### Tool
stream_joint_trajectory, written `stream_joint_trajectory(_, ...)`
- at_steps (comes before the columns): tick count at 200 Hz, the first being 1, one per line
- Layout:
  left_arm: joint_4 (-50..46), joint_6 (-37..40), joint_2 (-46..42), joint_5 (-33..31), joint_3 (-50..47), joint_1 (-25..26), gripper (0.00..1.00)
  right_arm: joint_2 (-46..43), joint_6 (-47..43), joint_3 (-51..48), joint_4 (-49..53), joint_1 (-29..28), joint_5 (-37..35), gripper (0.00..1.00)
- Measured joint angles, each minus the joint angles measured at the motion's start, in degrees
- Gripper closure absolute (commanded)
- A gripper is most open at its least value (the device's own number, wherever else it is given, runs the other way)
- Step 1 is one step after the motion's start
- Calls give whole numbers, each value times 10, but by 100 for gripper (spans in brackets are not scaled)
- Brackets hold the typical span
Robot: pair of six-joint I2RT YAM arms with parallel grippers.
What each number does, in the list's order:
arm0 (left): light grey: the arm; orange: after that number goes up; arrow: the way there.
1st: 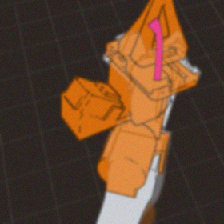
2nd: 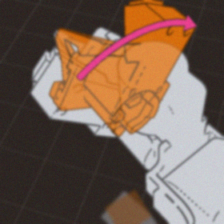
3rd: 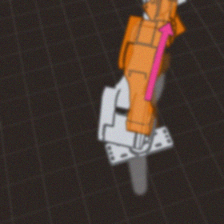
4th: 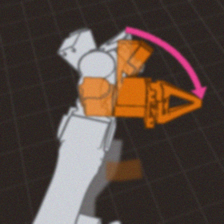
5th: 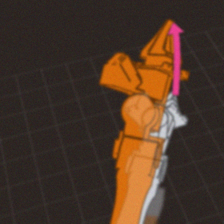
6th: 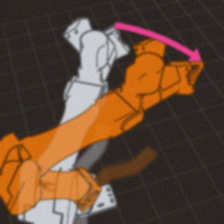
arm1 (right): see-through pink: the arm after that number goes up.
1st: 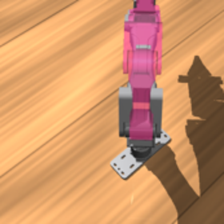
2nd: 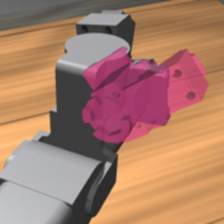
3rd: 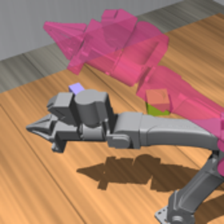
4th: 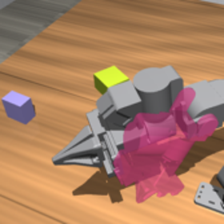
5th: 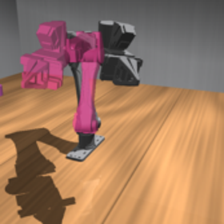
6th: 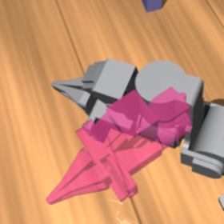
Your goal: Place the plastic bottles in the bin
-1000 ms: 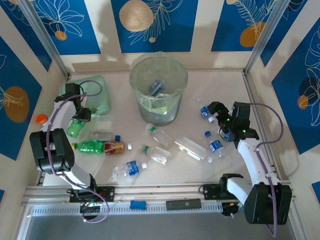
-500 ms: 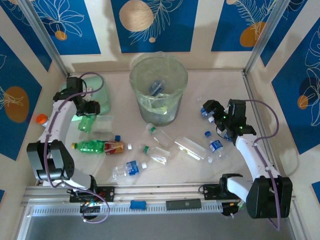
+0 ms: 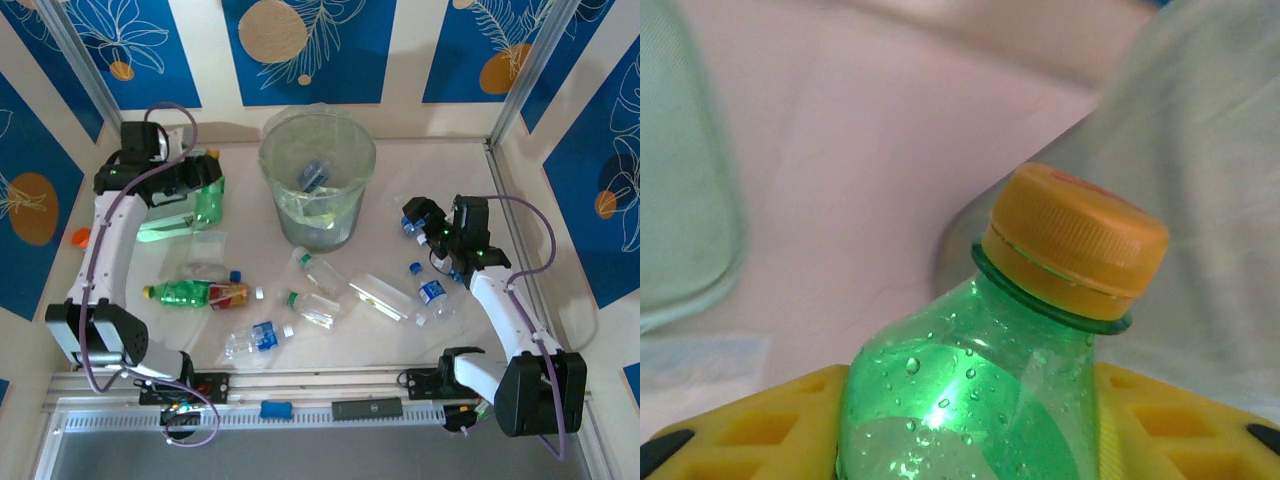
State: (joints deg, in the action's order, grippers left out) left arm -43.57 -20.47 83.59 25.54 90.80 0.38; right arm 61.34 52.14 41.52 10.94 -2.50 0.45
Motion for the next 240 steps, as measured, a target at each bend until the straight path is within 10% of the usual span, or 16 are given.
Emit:
stream_joint_trajectory(113,319,-225,63,100,114,159,59,-18,0,0,13,-9,-16,0)
stream_joint_trajectory(240,266,-59,261,-51,220,293,58,-76,-5,0,56,-3,-37,1)
